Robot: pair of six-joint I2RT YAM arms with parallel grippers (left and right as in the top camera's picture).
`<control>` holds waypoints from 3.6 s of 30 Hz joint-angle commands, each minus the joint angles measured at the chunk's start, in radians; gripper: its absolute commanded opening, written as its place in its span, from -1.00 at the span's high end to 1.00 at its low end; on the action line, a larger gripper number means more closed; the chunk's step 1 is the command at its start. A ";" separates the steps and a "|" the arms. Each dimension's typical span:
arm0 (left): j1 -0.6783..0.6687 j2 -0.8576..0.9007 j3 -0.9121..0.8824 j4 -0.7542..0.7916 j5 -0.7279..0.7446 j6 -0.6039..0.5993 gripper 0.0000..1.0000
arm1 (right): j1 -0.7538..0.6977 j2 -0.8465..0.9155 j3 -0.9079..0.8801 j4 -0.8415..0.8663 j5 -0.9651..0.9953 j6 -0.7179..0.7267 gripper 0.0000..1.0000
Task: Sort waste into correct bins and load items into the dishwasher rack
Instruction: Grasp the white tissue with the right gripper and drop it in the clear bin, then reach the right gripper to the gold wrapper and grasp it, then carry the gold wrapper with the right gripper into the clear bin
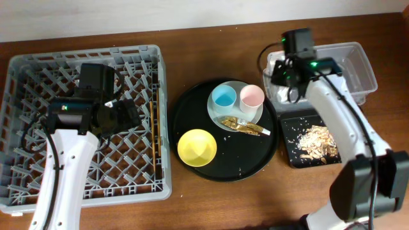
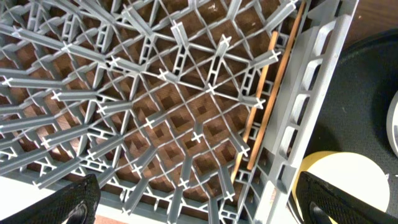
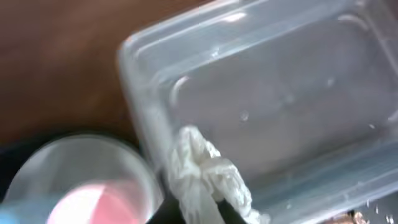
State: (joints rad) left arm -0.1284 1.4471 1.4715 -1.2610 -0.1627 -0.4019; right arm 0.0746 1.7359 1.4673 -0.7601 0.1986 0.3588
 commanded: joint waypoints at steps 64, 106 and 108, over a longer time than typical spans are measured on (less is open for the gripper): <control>0.002 -0.021 0.002 -0.001 -0.011 -0.009 -0.98 | 0.188 -0.072 -0.458 -0.059 -0.327 -0.348 0.01; 0.002 -0.021 0.002 -0.001 -0.011 -0.009 -0.98 | 0.097 -0.123 -0.074 -0.272 -0.687 -0.306 0.92; 0.002 -0.021 0.002 -0.001 -0.011 -0.009 -0.98 | -0.005 -0.123 -0.074 -0.101 -0.681 -0.135 0.92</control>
State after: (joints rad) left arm -0.1284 1.4467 1.4715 -1.2617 -0.1627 -0.4019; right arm 0.1772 1.6295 1.3785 -0.9817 -0.4870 0.0204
